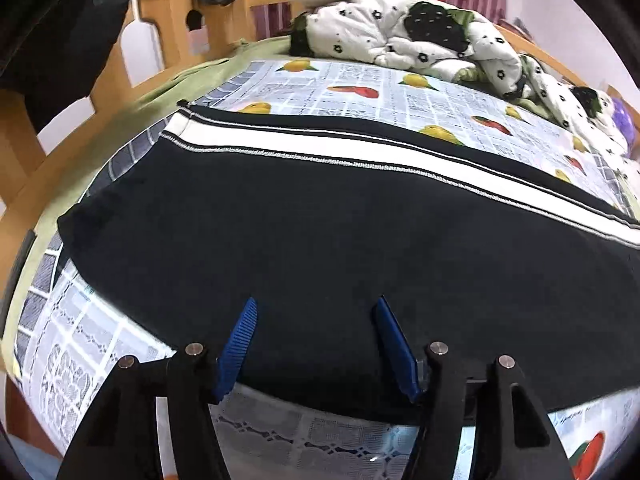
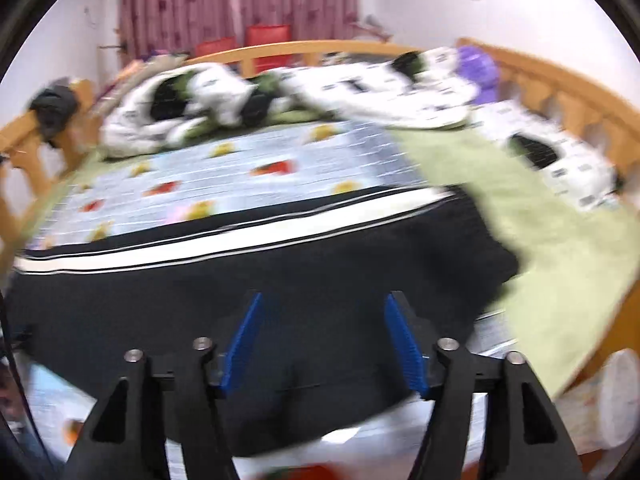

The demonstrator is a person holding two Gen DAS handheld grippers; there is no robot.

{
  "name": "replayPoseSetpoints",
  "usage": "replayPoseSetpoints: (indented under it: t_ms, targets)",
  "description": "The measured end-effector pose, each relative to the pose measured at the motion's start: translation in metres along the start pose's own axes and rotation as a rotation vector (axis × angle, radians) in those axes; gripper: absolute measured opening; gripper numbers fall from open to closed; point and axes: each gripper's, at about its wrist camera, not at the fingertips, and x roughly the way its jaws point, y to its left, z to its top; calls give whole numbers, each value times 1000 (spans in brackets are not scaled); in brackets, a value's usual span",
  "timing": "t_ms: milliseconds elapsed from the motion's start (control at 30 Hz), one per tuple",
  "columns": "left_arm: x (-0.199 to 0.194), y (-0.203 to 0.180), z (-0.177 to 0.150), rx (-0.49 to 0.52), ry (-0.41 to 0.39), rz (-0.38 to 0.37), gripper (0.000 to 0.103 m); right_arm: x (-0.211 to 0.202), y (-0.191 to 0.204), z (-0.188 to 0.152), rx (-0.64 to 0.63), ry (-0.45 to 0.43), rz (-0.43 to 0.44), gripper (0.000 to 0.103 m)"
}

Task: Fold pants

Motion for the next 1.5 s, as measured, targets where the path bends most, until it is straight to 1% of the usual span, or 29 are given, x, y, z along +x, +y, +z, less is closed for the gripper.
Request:
replayPoseSetpoints:
  t_ms: [67, 100, 167, 233, 267, 300, 333, 367, 433, 467, 533, 567, 633, 700, 733, 800, 867, 933, 967, 1067, 1100, 1133, 1167, 1200, 1233, 1300, 1400, 1467, 1500]
  targets:
    - [-3, 2, 4, -44, 18, -43, 60, 9, -36, 3, 21, -9, -71, 80]
    - [-3, 3, 7, -48, 26, -43, 60, 17, -51, 5, 47, 0, -94, 80]
    - [-10, -6, 13, -16, 23, -8, 60, 45, -88, 5, 133, 49, -131, 80]
    - [-16, -17, 23, 20, -3, 16, 60, 76, -116, 2, 221, 109, -127, 80]
    - [-19, -23, 26, 26, -8, 17, 60, 100, -128, 1, 286, 160, -100, 80]
    - [-23, -28, 30, 29, -11, 11, 60, 114, -135, -1, 324, 192, -79, 76]
    - [-28, -33, 33, 37, -16, 9, 60, 129, -142, -2, 369, 219, -36, 72]
    - [-33, -38, 37, 45, -23, 17, 60, 137, -146, -3, 409, 219, 15, 60]
    - [-44, -51, 42, 73, -40, 40, 60, 139, -150, 3, 435, 177, 10, 44]
    - [-49, -56, 45, 74, -44, 42, 60, 132, -149, 9, 394, 132, 17, 36]
    - [-57, -61, 51, 59, -41, 28, 60, 117, -157, 15, 377, 49, 53, 34]
    - [-61, -64, 53, 49, -38, 8, 60, 113, -163, 15, 400, 36, 66, 34]
    - [-66, -68, 57, 38, -32, -16, 60, 116, -166, 13, 406, 70, 40, 35]
    - [-72, -73, 60, 57, -49, -48, 60, 123, -160, 8, 337, 159, -24, 38]
    - [-76, -74, 60, 71, -66, -47, 60, 119, -154, 5, 306, 176, -57, 38]
    - [-80, -74, 61, 85, -89, -55, 60, 96, -144, 1, 232, 147, -114, 42]
    - [-83, -70, 63, 80, -88, -84, 60, 66, -134, -2, 180, 112, -148, 47]
    - [-83, -65, 68, 75, -76, -125, 60, 38, -122, 4, 155, 73, -140, 49]
    - [-82, -61, 73, 68, -81, -141, 60, 24, -115, 5, 150, 64, -127, 53]
    - [-79, -54, 90, 76, -94, -155, 60, -5, -80, 22, 123, 27, -77, 57]
    - [-75, -51, 98, 88, -91, -156, 60, -10, -63, 33, 109, 9, -59, 62]
    - [-70, -47, 109, 103, -88, -144, 60, -12, -48, 44, 89, -7, -37, 65]
    - [-66, -44, 116, 111, -91, -129, 60, -13, -31, 57, 69, -23, -13, 70]
    - [-59, -40, 126, 121, -94, -102, 60, -10, -18, 66, 57, -31, 3, 72]
    - [-50, -33, 136, 126, -92, -72, 60, -5, -2, 78, 39, -35, 25, 72]
    - [-34, -17, 149, 118, -91, -52, 60, 13, 28, 95, -3, -29, 66, 72]
    - [-8, 25, 155, 76, -106, -28, 60, 44, 65, 109, -39, -11, 99, 72]
    - [14, 52, 157, 35, -59, -7, 60, 75, 88, 113, -51, 48, 127, 72]
    - [28, 64, 160, 18, -31, -13, 60, 86, 97, 115, -68, 66, 139, 72]
